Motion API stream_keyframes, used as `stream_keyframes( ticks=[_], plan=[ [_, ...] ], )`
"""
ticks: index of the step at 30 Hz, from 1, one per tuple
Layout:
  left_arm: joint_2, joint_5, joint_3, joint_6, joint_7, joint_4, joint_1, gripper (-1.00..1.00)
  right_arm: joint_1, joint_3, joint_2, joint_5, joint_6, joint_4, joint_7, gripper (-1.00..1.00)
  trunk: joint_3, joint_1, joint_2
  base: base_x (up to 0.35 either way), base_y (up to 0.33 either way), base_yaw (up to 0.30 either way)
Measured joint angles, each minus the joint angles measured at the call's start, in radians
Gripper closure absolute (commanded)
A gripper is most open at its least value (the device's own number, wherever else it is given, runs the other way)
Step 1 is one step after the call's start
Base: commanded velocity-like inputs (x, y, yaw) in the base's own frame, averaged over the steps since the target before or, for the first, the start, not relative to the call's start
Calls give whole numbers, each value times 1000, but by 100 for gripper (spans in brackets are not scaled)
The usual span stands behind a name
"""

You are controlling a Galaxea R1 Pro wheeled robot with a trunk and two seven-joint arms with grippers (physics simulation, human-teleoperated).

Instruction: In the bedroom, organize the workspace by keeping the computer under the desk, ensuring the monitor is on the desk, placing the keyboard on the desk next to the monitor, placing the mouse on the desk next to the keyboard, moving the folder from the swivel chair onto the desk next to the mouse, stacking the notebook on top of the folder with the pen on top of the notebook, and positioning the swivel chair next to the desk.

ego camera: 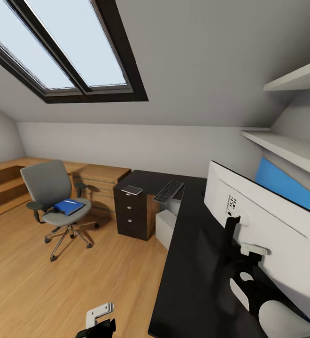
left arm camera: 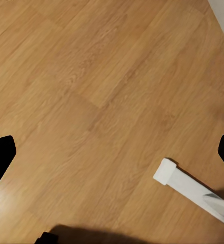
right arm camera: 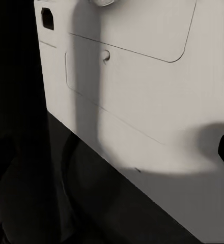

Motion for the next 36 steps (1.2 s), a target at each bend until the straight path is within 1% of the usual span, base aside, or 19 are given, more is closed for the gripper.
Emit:
stream_keyframes(
  ticks=[2,5,7,16,28,29,30,32,34,35,36],
  plan=[
    [-1,0,22,0,0,0,0,-100,0,0,0,0,0,0,1,-100,1,0,0,0,0,-204],
    [-2,1,45,0,-1,0,0,-100,0,-2,0,-1,-1,0,1,-100,3,0,0,-6,0,-103],
    [-2,1,52,1,-1,0,0,-100,0,-1,0,-1,-1,0,1,-100,3,0,0,-98,0,-29],
    [-4,1,56,1,-1,0,0,-100,0,-3,0,-3,-2,0,0,-100,3,0,0,-248,0,-7],
    [-4,1,57,1,-1,0,0,-100,0,-4,0,-3,-1,0,0,-100,3,0,0,-31,0,-6],
    [8,1,67,-2,-4,41,0,-100,0,-5,0,-3,-3,0,0,-100,4,0,0,0,0,-109],
    [16,1,68,-5,-7,76,0,-100,0,-5,0,-3,-3,0,0,-100,4,0,0,0,0,-126],
    [28,2,69,-20,-17,121,0,-100,0,-6,0,-3,-4,0,-1,-100,6,0,0,0,0,-156],
    [34,3,69,-41,-29,142,0,-100,0,-6,0,-3,-4,0,-1,-100,8,0,0,0,0,-178],
    [42,-2,67,-131,-79,216,0,-100,0,-6,0,-3,-4,0,-3,-100,9,0,0,0,0,-178],
    [43,-4,65,-155,-88,238,0,-100,0,-6,0,-3,-4,0,-2,-100,10,0,0,0,0,-148]
  ],
)
